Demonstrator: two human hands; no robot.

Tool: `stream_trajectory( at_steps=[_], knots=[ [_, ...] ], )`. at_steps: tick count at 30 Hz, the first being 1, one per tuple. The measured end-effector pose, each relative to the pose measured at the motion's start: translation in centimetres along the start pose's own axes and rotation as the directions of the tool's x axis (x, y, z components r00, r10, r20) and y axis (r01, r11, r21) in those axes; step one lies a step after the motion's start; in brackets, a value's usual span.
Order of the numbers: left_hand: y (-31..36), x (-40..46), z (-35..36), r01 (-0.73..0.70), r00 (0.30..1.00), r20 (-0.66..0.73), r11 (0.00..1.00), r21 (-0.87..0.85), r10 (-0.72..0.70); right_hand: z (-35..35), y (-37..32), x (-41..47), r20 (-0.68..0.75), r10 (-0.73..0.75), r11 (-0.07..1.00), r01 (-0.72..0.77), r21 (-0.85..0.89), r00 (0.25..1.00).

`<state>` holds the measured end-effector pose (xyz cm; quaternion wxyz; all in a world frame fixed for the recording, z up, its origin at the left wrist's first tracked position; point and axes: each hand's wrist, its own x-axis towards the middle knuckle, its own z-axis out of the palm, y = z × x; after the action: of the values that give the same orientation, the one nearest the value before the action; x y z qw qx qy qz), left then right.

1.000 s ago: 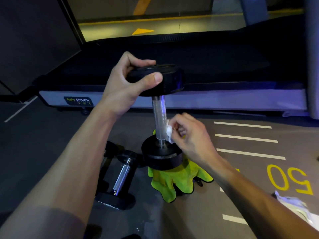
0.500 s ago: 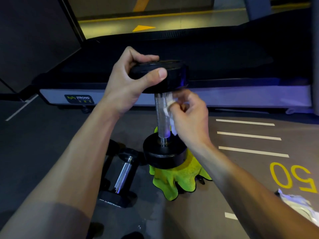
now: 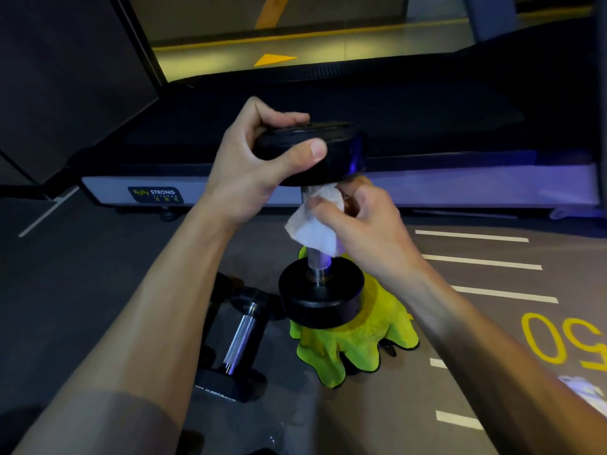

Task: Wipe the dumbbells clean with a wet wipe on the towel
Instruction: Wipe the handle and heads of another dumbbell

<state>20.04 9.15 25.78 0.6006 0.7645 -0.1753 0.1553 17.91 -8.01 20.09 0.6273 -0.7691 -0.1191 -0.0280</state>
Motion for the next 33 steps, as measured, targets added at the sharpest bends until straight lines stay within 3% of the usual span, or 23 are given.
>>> stream_trajectory(
  at_steps=[2, 4, 9, 14, 16, 19, 21, 22, 23, 25, 27, 30, 33],
  knots=[
    [0.0, 0.0, 0.1, 0.002, 1.000, -0.001, 1.000, 0.001, -0.002, 0.3, -0.6, -0.1, 0.025, 0.117, 0.979, -0.120, 0.167, 0.993],
    [0.0, 0.2, 0.1, 0.001, 1.000, -0.004, 1.000, 0.001, -0.001, 0.5, -0.7, 0.0, -0.006, 0.170, 0.962, -0.165, 0.219, 0.985],
    [-0.2, 0.3, 0.3, 0.009, 1.000, -0.027, 1.000, 0.012, -0.009, 3.1, -0.1, 0.3, -0.267, 0.067, 0.997, -0.055, 0.052, 0.961],
    [-0.3, 0.5, 0.5, 0.004, 0.999, -0.044, 1.000, -0.006, -0.005, 5.9, 0.2, 1.7, -0.317, 0.011, 0.997, 0.016, 0.080, 0.948],
    [-0.4, 0.3, 0.2, 0.005, 0.999, -0.045, 1.000, -0.022, -0.006, 5.6, 0.3, 2.6, -0.198, 0.047, 0.976, -0.002, 0.218, 0.979],
    [-0.6, 0.1, -0.4, 0.003, 0.999, -0.037, 0.999, -0.052, -0.005, 5.1, 0.5, 3.5, 0.181, 0.077, 0.738, -0.178, 0.651, 0.980],
    [-0.7, 0.0, -0.4, 0.004, 1.000, -0.030, 0.998, -0.058, -0.006, 5.0, 0.6, 4.0, 0.247, 0.066, 0.654, -0.229, 0.721, 0.967],
    [-0.7, 0.0, -0.2, 0.002, 0.999, -0.036, 0.998, -0.059, -0.004, 5.2, 0.7, 4.0, 0.203, 0.065, 0.659, -0.195, 0.727, 0.977],
    [-0.8, 0.1, -0.1, -0.005, 0.999, -0.047, 0.998, -0.061, 0.003, 5.4, 0.5, 3.7, 0.083, 0.073, 0.755, -0.109, 0.647, 0.994],
    [-0.8, 0.1, 0.0, -0.020, 0.998, -0.062, 0.998, -0.064, 0.016, 6.0, 0.6, 2.8, -0.196, 0.065, 0.959, -0.007, 0.282, 0.978],
    [-0.8, 0.1, 0.2, -0.023, 0.998, -0.051, 0.998, -0.065, 0.020, 6.4, 0.7, 1.6, -0.357, 0.006, 0.999, 0.007, 0.037, 0.934],
    [-0.6, -0.1, 0.2, -0.023, 0.999, -0.045, 0.998, -0.054, 0.021, 5.7, 0.3, 1.1, -0.302, -0.028, 0.999, 0.039, 0.032, 0.953],
    [-0.6, -0.1, 0.0, -0.014, 0.999, -0.053, 0.999, -0.049, 0.012, 3.4, -0.1, 1.7, -0.034, 0.074, 0.997, -0.073, 0.023, 0.997]
  ],
)
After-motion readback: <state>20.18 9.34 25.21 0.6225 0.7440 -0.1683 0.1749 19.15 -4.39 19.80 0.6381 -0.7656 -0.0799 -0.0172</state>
